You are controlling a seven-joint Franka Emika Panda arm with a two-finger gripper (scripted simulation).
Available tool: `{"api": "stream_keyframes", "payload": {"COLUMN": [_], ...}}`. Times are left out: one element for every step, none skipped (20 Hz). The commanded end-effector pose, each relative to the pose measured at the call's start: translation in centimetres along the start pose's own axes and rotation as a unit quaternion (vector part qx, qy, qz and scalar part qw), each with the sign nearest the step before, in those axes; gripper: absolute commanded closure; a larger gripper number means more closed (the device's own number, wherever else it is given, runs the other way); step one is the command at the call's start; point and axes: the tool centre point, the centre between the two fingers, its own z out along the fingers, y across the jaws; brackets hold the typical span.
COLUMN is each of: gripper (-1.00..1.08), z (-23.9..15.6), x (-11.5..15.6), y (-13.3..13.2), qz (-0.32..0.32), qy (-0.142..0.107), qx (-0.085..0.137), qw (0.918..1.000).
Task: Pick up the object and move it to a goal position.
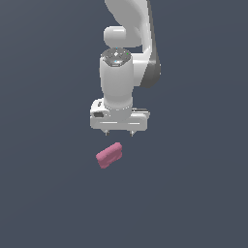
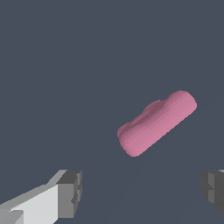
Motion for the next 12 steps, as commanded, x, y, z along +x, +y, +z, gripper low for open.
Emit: {"api": "stream_keyframes", "payload": {"gripper": [-0.92, -0.92, -0.92, -0.92, -0.92, -0.92, -0.92, -0.92, -0.92, -0.92, -0.92, -0.92], "z": [0.0, 0.0, -0.1, -0.2, -0.4, -0.6, -0.8, -1.0, -1.1, -1.2, -1.2, -1.2], "x": [0.0, 0.0, 0.0, 0.0, 0.0, 0.0, 0.0, 0.0, 0.0, 0.0, 0.0, 0.0], "y": [0.0, 0.0, 0.0, -0.1, -0.2, -0.3, -0.4, -0.5, -0.6, -0.6, -0.6, -0.6], "qz": [0.0, 0.0, -0.002, -0.004, -0.007, -0.011, -0.015, -0.018, -0.021, -0.023, -0.024, -0.024], "qy": [0.0, 0.0, 0.0, 0.0, 0.0, 0.0, 0.0, 0.0, 0.0, 0.0, 0.0, 0.0], "qx": [0.0, 0.0, -0.001, -0.002, -0.004, -0.006, -0.008, -0.01, -0.011, -0.012, -0.012, -0.012], "qw": [1.0, 1.0, 1.0, 1.0, 1.0, 0.9999, 0.9999, 0.9998, 0.9997, 0.9997, 0.9996, 0.9996]}}
